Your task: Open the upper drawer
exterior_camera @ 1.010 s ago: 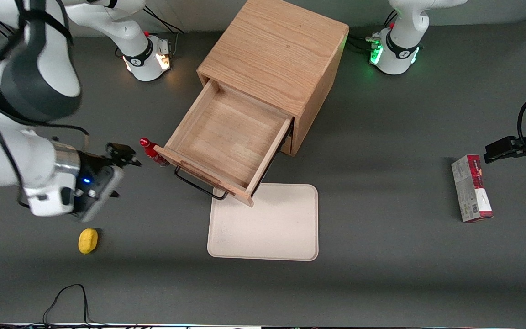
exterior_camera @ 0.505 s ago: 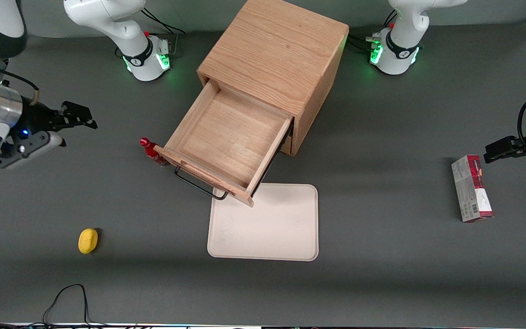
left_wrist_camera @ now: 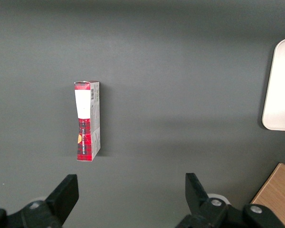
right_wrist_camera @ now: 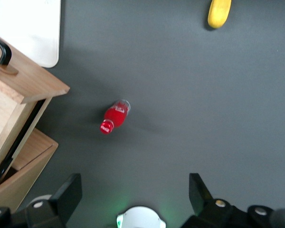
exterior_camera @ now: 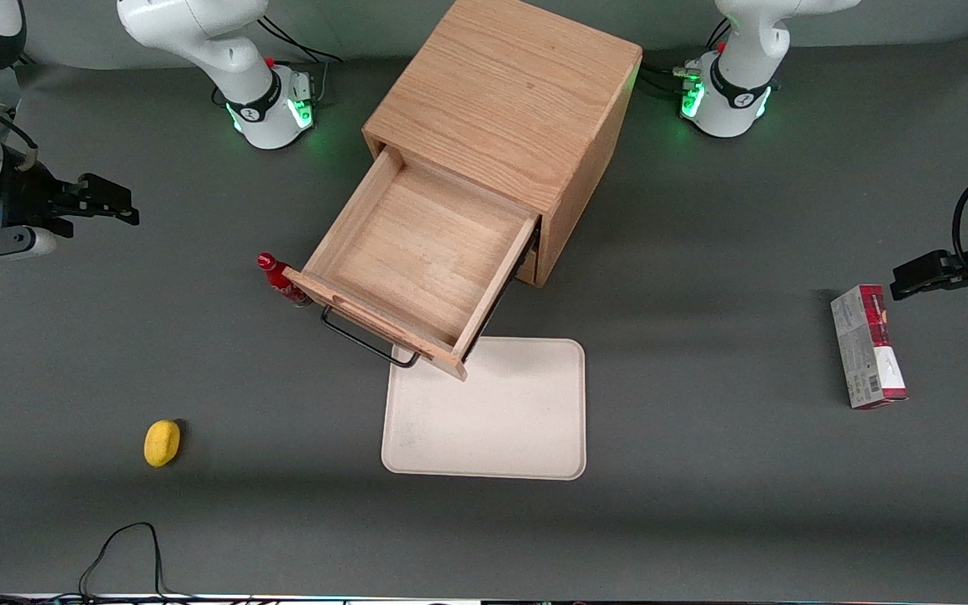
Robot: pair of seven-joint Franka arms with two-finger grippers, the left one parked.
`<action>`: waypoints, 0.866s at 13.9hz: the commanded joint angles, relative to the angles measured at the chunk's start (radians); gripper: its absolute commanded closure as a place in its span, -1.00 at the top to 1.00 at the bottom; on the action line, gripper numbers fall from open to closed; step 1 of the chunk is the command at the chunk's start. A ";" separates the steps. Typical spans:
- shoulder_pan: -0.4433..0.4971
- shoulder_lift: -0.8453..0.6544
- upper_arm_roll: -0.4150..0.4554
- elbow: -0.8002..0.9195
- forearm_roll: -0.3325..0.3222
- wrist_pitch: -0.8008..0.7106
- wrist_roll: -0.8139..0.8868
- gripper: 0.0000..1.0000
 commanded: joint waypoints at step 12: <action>-0.182 0.125 0.207 0.208 0.020 -0.055 0.047 1.00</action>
